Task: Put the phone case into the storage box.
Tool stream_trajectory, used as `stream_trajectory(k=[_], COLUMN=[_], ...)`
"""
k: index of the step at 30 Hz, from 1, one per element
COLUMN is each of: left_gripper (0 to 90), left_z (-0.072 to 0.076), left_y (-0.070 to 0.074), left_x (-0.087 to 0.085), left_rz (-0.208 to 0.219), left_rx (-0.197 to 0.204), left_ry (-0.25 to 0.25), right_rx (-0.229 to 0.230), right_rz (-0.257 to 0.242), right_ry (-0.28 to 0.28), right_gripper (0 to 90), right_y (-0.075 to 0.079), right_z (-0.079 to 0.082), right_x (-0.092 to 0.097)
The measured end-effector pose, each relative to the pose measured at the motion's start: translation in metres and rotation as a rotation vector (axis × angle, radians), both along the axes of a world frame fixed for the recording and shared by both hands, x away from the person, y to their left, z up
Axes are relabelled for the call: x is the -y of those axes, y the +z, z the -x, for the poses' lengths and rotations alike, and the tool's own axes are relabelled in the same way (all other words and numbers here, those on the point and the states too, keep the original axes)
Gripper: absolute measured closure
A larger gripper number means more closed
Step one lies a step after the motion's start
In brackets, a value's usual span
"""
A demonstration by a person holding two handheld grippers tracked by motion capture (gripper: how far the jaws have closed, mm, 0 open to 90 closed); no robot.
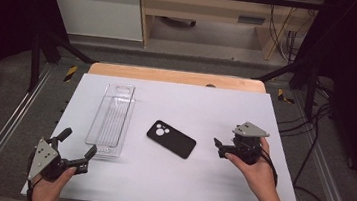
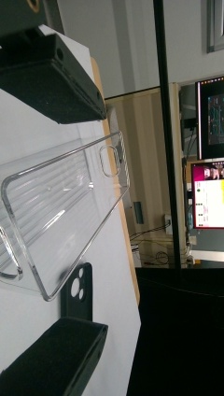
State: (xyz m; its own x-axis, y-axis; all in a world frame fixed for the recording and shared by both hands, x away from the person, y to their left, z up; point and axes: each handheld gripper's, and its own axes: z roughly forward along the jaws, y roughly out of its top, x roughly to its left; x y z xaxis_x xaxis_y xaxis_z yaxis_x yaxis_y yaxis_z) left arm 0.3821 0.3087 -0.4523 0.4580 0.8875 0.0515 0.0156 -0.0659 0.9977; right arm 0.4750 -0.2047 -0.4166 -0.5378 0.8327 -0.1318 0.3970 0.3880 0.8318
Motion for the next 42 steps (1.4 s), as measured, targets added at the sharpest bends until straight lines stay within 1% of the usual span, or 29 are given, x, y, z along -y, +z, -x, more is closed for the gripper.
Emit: stream_trajectory(k=[3,4,7,10,11,15,17,19,22,33,36,40,41,42], left_gripper=[0.3,0.3,0.3,0.3,0.3,0.2,0.2,0.3,0.2,0.2,0.2,0.2,0.2,0.2], left_z=[0.0,0.0,0.0,0.0,-0.001,-0.001,-0.001,-0.001,-0.001,-0.002,-0.002,-0.002,-0.002,-0.002], left_y=[0.0,0.0,0.0,0.0,0.0,0.0,0.0,0.0,0.0,-0.001,-0.001,-0.001,-0.001,-0.001], left_x=[0.0,0.0,0.0,0.0,0.0,0.0,0.0,0.0,0.0,0.001,0.001,0.001,0.001,0.001], left_rz=[0.001,0.001,0.004,0.003,0.003,0.003,0.002,0.002,0.003,0.0,-0.002,-0.002,-0.003,-0.002], left_rx=[-0.001,-0.001,-0.001,-0.002,-0.002,-0.003,-0.004,-0.004,-0.006,-0.012,-0.013,-0.014,-0.013,-0.013], left_ry=[0.001,0.001,0.002,0.001,0.0,-0.001,-0.001,-0.001,0.0,-0.003,-0.004,-0.004,-0.004,-0.005], right_rx=[-0.01,-0.01,-0.022,-0.024,-0.027,-0.033,-0.039,-0.041,-0.055,-0.119,-0.136,-0.148,-0.161,-0.161], right_rz=[0.008,0.008,0.02,0.026,0.037,0.058,0.071,0.073,0.085,0.08,0.08,0.081,0.084,0.084], right_ry=[0.015,0.015,0.029,0.037,0.049,0.067,0.076,0.079,0.092,0.112,0.119,0.124,0.126,0.127], right_gripper=[10.7,10.7,10.4,10.2,10.1,9.7,9.6,9.6,9.3,10.7,11.3,12.3,12.5,12.6], right_y=[0.004,0.004,0.01,0.014,0.017,0.02,0.02,0.02,0.018,0.012,0.011,0.008,0.005,0.004], right_z=[-0.007,-0.007,-0.014,-0.018,-0.021,-0.027,-0.03,-0.031,-0.037,-0.055,-0.059,-0.062,-0.064,-0.064], right_x=[-0.006,-0.006,-0.013,-0.017,-0.02,-0.028,-0.032,-0.033,-0.04,-0.056,-0.061,-0.065,-0.068,-0.068])
